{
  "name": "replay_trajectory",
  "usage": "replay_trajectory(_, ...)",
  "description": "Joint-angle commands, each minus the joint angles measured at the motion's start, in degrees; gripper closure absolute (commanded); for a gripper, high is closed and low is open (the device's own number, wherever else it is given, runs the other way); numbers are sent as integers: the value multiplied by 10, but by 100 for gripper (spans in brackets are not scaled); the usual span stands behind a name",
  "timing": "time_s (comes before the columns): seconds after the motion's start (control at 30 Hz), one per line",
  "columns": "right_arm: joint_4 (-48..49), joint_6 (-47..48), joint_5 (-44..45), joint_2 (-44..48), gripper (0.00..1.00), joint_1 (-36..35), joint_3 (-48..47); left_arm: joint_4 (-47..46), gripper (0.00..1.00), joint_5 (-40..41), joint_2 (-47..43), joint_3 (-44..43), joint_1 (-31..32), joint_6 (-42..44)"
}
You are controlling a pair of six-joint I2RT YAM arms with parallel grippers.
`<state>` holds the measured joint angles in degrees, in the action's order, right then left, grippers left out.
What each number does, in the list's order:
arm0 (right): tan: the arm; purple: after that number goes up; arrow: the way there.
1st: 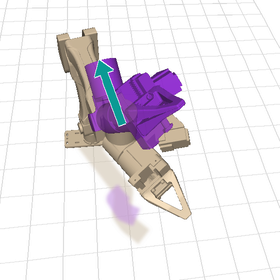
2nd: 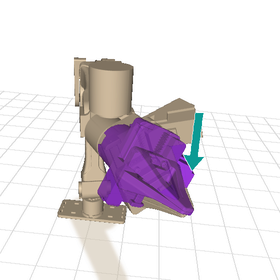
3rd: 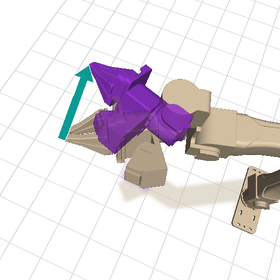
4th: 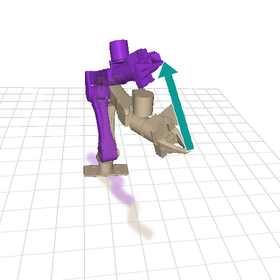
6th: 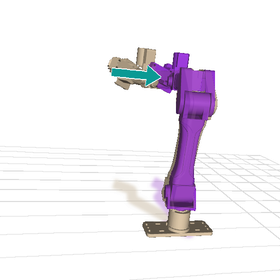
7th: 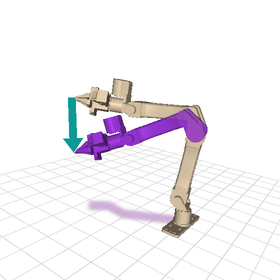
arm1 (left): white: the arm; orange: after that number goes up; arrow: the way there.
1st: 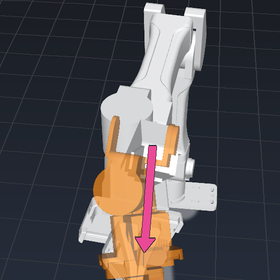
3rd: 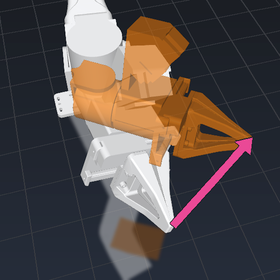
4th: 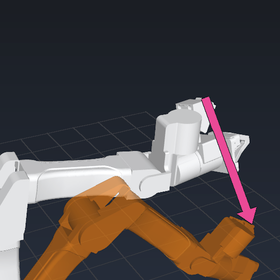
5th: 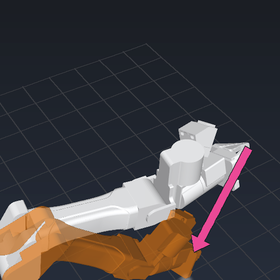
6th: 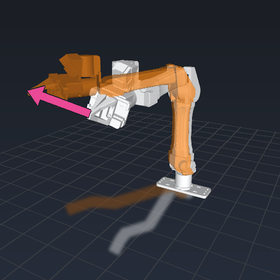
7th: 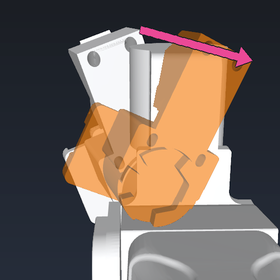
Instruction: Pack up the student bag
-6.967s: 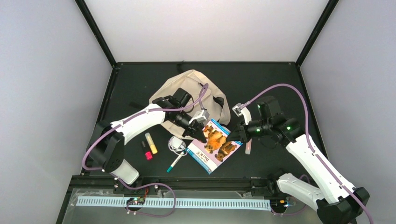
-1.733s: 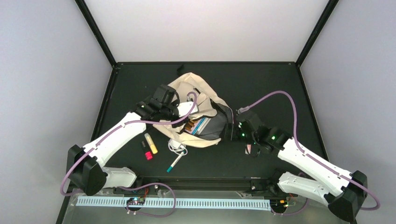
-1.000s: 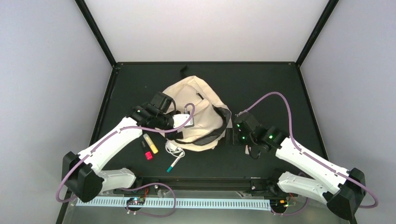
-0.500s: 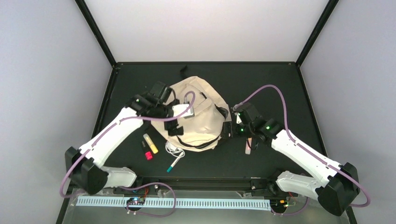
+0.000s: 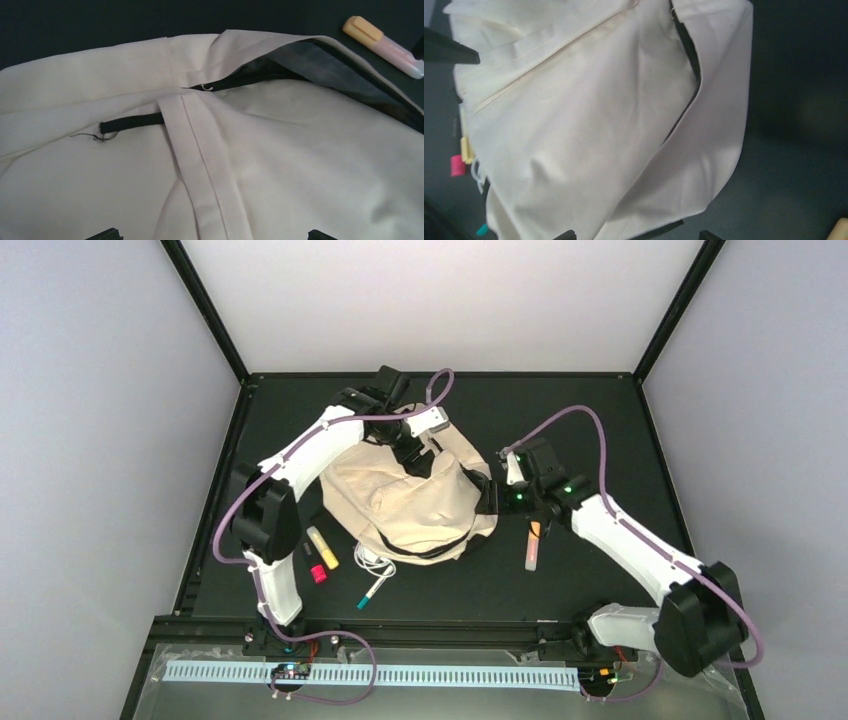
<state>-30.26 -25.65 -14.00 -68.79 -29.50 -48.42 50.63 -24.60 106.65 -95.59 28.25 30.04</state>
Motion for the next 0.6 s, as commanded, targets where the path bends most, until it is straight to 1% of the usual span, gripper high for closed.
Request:
replay_trajectory(0.0,-22,37,60,-58,35,2,-81,-61,2,21,18,-30,-1,-11)
replay_trajectory(0.07,-44,51,85,-95,36,2,-120,-82,2,32,35,-40,-1,9)
replay_trajectory(0.13,-58,61,101,-130,37,2,-155,-94,1,63,61,-63,-1,12)
replay_trajectory(0.23,-70,65,108,-175,40,2,-189,-56,1,80,118,-133,0,11)
replay_trajectory(0.3,-73,64,108,-201,41,2,-200,-34,1,84,151,-173,3,24)
replay_trajectory(0.43,-58,62,98,-218,41,2,-200,-55,1,109,211,-220,7,65)
replay_trajectory(0.53,-51,65,92,-241,42,2,-203,-8,1,119,267,-321,6,73)
replay_trajectory(0.57,-50,66,93,-250,43,2,-202,4,1,119,281,-349,7,72)
